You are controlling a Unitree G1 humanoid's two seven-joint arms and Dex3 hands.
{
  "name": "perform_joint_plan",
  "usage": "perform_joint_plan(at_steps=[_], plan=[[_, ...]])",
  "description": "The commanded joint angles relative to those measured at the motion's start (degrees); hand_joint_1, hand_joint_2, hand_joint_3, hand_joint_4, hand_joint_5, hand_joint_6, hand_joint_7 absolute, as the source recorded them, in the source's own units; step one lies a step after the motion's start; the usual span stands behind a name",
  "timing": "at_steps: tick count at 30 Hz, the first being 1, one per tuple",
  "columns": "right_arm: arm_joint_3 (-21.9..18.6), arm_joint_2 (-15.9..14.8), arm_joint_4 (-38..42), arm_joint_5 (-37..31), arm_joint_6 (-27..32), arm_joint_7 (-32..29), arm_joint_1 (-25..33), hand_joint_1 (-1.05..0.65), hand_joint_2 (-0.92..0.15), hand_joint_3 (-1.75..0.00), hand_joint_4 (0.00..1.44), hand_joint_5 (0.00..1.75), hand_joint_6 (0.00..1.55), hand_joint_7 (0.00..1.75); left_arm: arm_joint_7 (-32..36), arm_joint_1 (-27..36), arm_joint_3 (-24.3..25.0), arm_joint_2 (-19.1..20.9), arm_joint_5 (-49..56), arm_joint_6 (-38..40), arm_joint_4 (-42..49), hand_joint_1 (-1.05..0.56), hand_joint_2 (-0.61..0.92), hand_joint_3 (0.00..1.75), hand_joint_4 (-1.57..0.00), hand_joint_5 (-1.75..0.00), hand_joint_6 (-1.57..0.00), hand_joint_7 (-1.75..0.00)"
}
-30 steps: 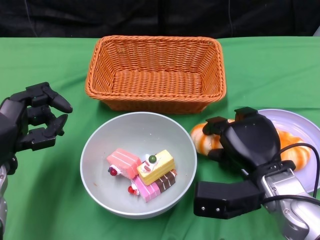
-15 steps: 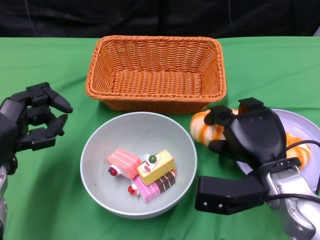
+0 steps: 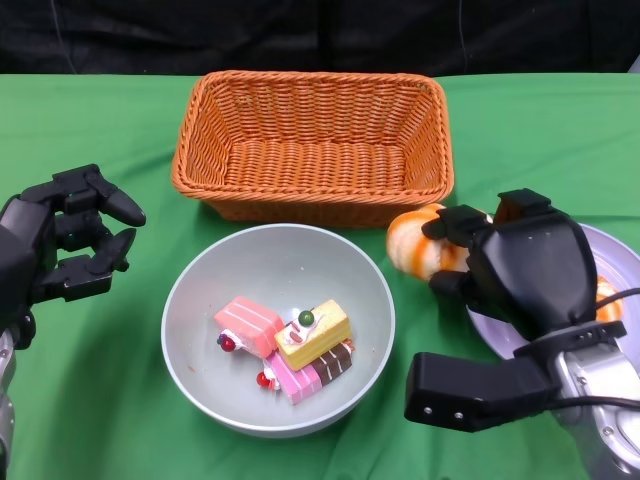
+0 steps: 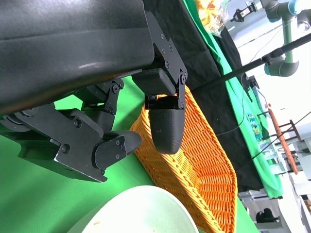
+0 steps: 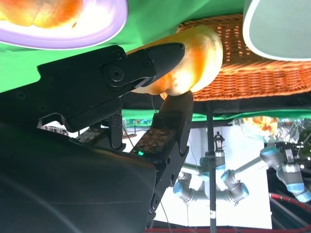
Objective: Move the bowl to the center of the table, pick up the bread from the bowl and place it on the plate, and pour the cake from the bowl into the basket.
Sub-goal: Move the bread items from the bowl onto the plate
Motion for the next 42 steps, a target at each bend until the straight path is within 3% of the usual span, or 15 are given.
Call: perform_joint_plan(at_steps=[1, 15, 23, 32, 42], plan=[[-2.3, -1.3, -3.4, 0.6, 0.0, -0.9, 2.3, -0.29, -0.9, 0.0, 0.82, 1.1, 1.06, 0.23, -0.1, 0.3, 0.3, 0.7, -0.5, 0.1, -0.2, 0.03, 0.72, 0.83, -0.71, -1.61, -0.71, -1.33], [-7.7, -2.1, -9.5, 0.9, 1.3, 0.9, 9.2, -0.25, -0.9, 0.0, 0.85, 1.04, 1.14, 0.13, 0.8, 0.2, 0.1, 0.8, 0.1, -0.2, 0.0, 0.03, 0.69, 0.86, -0.71, -1.61, -0.72, -1.33], [-9.7, -2.6, -10.0, 1.6, 1.0, 1.0, 10.7, -0.24, -0.88, 0.0, 0.93, 0.82, 1.15, 0.04, 0.0, 0.2, 0.5, 1.0, -0.5, 0.5, 0.1, 0.03, 0.69, 0.87, -0.71, -1.61, -0.71, -1.33], [-11.6, -4.5, -6.6, 2.9, -1.2, -1.4, 11.7, -0.23, -0.88, 0.0, 0.9, 0.94, 1.18, 0.03, -0.9, 0.0, 0.9, 1.3, -1.0, 0.2, 0.6, 0.04, 0.7, 0.87, -0.71, -1.63, -0.71, -1.35], [-10.6, -6.2, -0.7, 2.2, -2.6, -2.7, 9.9, -0.26, -0.87, 0.0, 0.91, 0.84, 1.17, 0.01, -1.1, -0.1, 1.3, 1.2, -1.4, 0.6, 0.3, 0.05, 0.69, 0.88, -0.71, -1.64, -0.7, -1.36]])
